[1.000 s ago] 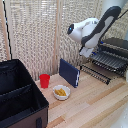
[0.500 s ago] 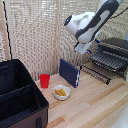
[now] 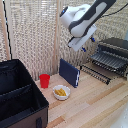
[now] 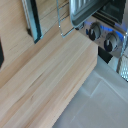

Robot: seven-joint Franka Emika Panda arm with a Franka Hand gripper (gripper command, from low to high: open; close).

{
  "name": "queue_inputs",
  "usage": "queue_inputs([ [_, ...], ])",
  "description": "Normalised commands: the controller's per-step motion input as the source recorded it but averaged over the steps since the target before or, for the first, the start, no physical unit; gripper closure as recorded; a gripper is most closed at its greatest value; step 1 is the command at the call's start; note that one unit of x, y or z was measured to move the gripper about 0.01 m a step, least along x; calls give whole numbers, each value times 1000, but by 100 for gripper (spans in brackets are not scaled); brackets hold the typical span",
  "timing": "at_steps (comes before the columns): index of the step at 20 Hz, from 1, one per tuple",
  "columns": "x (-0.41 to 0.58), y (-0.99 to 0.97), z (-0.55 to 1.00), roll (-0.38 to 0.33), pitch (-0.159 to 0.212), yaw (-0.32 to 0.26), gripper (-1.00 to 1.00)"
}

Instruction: Gently stretch your hand towards the oven tray's handle, obtaining a firm grip, and draw it cautiously out of the oven. Transition your grip to the hot dog bowl, gingerly seizing the edge, and elevate it from the surface. Hover the bowl over the tray, delicately lower it, and temper your grip, establishing the bowl's equilibrium.

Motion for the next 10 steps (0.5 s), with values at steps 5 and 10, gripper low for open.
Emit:
queue_inputs([
  [5, 100, 549, 450, 183, 14, -115, -100],
  [10, 0, 537, 193, 178, 1, -152, -100],
])
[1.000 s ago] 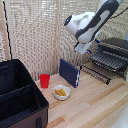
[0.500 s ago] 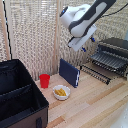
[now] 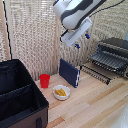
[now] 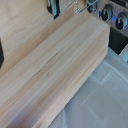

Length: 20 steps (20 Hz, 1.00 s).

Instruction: Gently stretch your hand towards the oven tray's handle, obtaining a firm grip, and draw it cautiously out of the oven. Transition your grip to the hot dog bowl, gingerly seizing the edge, and elevate it from the surface. Hover the bowl over the tray, delicately lower it, and temper your grip, establishing the bowl's equilibrium.

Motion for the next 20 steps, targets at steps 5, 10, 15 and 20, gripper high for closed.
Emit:
queue_inputs([
  [5, 0, 618, 0, 172, -49, -144, -100],
  [10, 0, 594, -21, 180, -76, -141, -100],
  [15, -61, 549, -189, 170, -33, -118, -100],
  [20, -279, 379, -311, 188, 0, -90, -100],
])
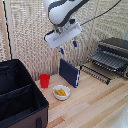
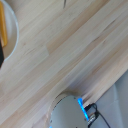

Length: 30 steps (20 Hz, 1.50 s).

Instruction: Gently stretch your hand towards the oven tray's handle, obtaining a firm grip, and draw it cautiously out of the oven. Transition your grip to the hot dog bowl, gingerly seizing the edge, and elevate it from the surface. Hover the bowl over the tray, delicately lower it, and temper your grip, establishing the bowl's equilibrium.

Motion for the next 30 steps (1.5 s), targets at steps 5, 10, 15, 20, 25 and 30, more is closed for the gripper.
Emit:
queue_inputs([
  [5, -315, 342, -369, 158, 0, -82, -100],
  [10, -334, 247, -415, 59, -22, -77, -100],
  [15, -377, 129, -411, 5, -43, -57, -100],
  [20, -522, -62, -317, 0, -60, 16, -100],
  [25, -455, -185, -227, 0, -78, 44, -100],
  [30, -319, -362, -226, -28, -95, 60, -100],
])
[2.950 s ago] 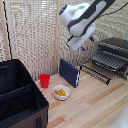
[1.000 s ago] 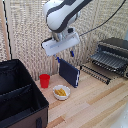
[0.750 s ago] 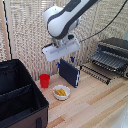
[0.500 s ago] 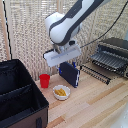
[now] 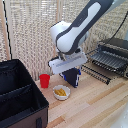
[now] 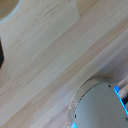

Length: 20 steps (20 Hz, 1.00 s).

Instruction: Gently stretch your hand towards the oven tray's handle, obtaining a firm grip, and draw it cautiously out of the oven. Transition your grip to the hot dog bowl, gingerly seizing the edge, and elevate it from the surface. Hover the bowl over the tray, delicately lower it, and temper your grip, establishing the bowl's equilibrium.

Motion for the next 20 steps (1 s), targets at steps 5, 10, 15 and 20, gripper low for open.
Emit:
queue_inputs([
  [5, -200, -308, -271, -59, -100, 43, -100],
  [10, -11, -134, -393, -78, -152, 3, -100],
  [15, 138, -37, -389, -50, -143, 0, -100],
  [20, 104, -81, -283, 0, -77, 0, -100],
])
